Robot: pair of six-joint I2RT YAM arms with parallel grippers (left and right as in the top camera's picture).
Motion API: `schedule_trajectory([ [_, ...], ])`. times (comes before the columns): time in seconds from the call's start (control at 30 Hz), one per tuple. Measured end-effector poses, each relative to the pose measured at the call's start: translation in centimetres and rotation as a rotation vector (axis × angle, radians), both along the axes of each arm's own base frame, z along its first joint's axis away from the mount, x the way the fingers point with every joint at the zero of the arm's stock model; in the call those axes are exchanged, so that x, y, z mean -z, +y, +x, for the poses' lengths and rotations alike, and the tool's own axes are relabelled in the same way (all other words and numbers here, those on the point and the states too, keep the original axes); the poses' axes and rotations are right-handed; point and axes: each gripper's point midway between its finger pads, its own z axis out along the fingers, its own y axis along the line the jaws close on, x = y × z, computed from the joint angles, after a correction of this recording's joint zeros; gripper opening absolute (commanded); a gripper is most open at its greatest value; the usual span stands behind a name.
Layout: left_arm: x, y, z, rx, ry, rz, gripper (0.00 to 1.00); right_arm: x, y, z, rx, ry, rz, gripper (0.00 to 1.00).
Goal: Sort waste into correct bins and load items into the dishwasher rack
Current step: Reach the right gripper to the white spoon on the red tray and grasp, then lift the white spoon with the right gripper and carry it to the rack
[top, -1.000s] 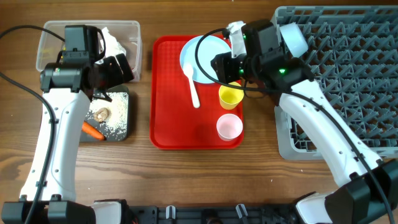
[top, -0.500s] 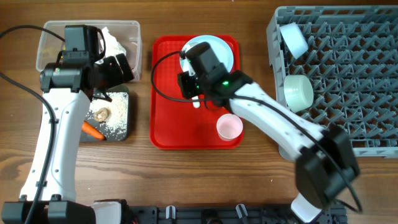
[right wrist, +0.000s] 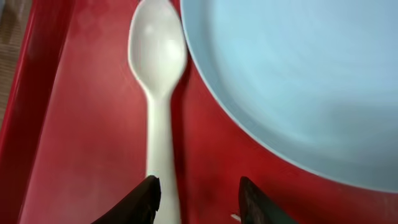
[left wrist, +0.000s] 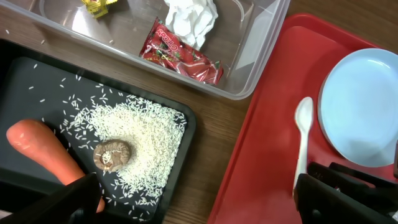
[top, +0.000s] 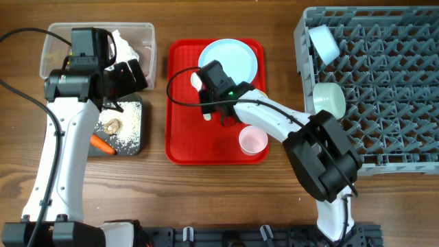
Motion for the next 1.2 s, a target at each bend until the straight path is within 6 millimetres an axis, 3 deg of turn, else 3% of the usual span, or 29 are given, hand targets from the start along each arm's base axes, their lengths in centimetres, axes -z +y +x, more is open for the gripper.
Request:
schedule_trajectory([
  [0.27, 0.0, 0.0, 0.0, 0.000, 0.000, 0.000, 1.00, -0.3, 0.3, 0.7, 0.016, -0.031, 0.015, 0.43],
  [0.43, 0.0, 0.0, 0.0, 0.000, 0.000, 0.000, 1.00, 1.0, 1.1, 0.8, -0.003, -0.016, 0.045, 0.42],
  [0.87, 0.0, 0.0, 0.0, 0.000, 0.000, 0.000, 1.00, 1.5, 2.5, 1.0, -0.028, -0.013, 0.105, 0.34],
  [1.0, 0.0, 0.0, 0.0, 0.000, 0.000, 0.000, 1.00, 1.5, 2.8, 1.1, -0.030, -0.014, 0.119, 0.27],
  [1.2, 0.0, 0.0, 0.0, 0.000, 0.000, 0.000, 1.00, 1.7, 3.0, 1.0, -0.023, -0.001, 0.137, 0.08],
])
